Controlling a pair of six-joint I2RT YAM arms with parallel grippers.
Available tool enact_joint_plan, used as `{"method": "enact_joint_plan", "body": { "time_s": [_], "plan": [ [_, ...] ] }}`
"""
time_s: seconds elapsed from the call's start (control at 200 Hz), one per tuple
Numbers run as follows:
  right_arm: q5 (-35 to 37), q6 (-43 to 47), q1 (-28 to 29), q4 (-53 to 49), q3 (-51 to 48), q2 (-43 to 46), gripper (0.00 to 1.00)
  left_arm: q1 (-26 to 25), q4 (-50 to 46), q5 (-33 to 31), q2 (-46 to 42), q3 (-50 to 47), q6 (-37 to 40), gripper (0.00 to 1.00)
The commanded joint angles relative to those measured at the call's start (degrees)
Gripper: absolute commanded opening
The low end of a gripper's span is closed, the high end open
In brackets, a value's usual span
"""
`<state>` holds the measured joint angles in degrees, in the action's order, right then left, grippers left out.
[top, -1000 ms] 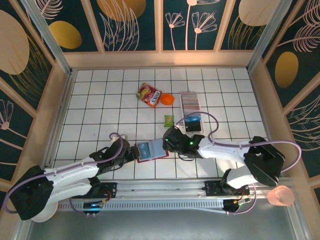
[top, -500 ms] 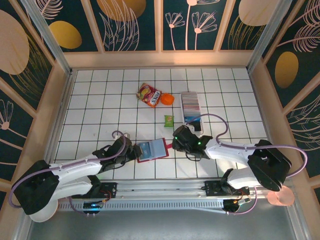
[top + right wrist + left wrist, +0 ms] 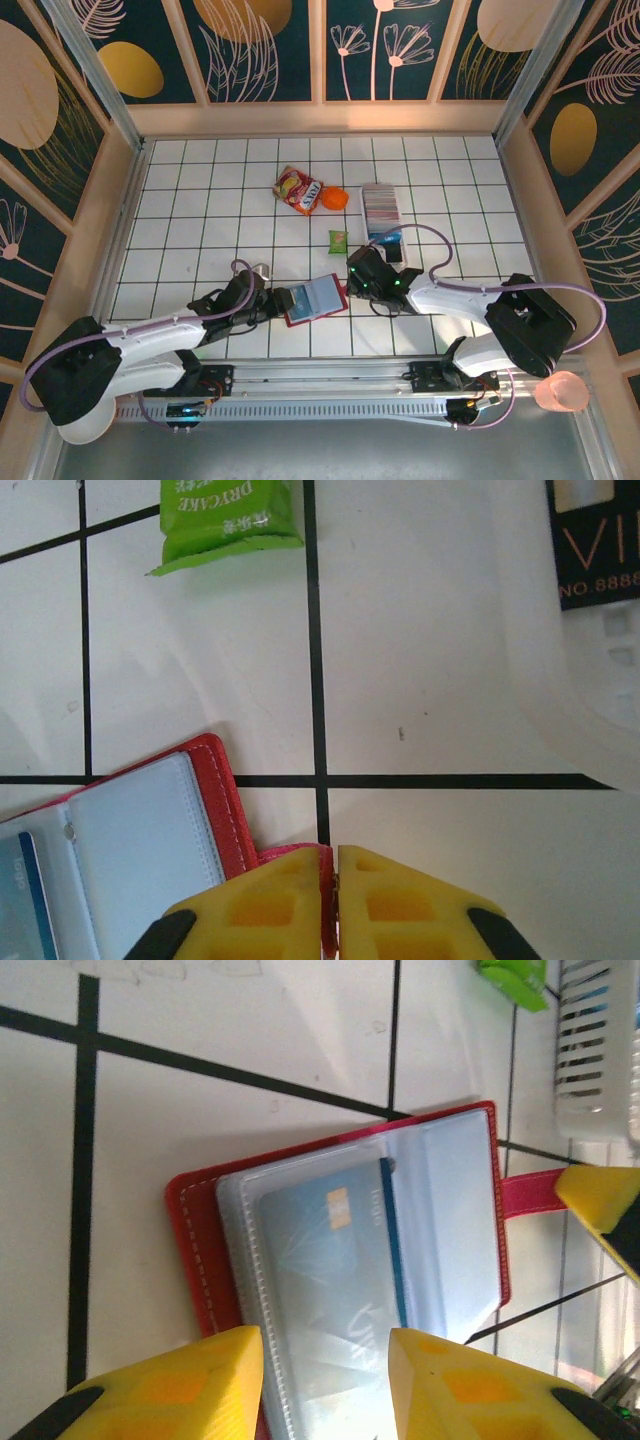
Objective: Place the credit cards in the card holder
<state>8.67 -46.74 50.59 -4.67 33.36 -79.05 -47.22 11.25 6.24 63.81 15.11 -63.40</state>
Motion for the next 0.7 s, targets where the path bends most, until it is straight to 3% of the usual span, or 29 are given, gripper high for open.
{"method": "enact_joint_plan", "body": {
  "time_s": [0.0,0.095,0.265,0.445,0.696],
  "plan": [
    [0.1,0.7,-0.3,1.1,0.6,0.8,0.03,-0.1,3.7,0.8,-1.3,-0.3,-1.7,0.38],
    [0.0,0.6,-0.4,0.8,0.3,0.7,0.0,-0.1,3.8,0.6,-1.5,-0.1,-1.6,0.38],
    [-0.3,0.4,-0.4,1.3,-0.3,0.6,0.0,-0.1,-8.3,-6.7,-3.1,2.6,0.1,0.43],
    [-0.9,0.2,0.0,1.8,-0.5,0.4,0.0,-0.1,-4.4,-3.7,-1.2,1.7,-1.0,0.47],
    [-0.7,-0.6,1.2,2.1,-0.6,0.0,0.0,-0.1,-4.7,-4.3,2.4,3.2,-0.6,0.49]
  ]
}}
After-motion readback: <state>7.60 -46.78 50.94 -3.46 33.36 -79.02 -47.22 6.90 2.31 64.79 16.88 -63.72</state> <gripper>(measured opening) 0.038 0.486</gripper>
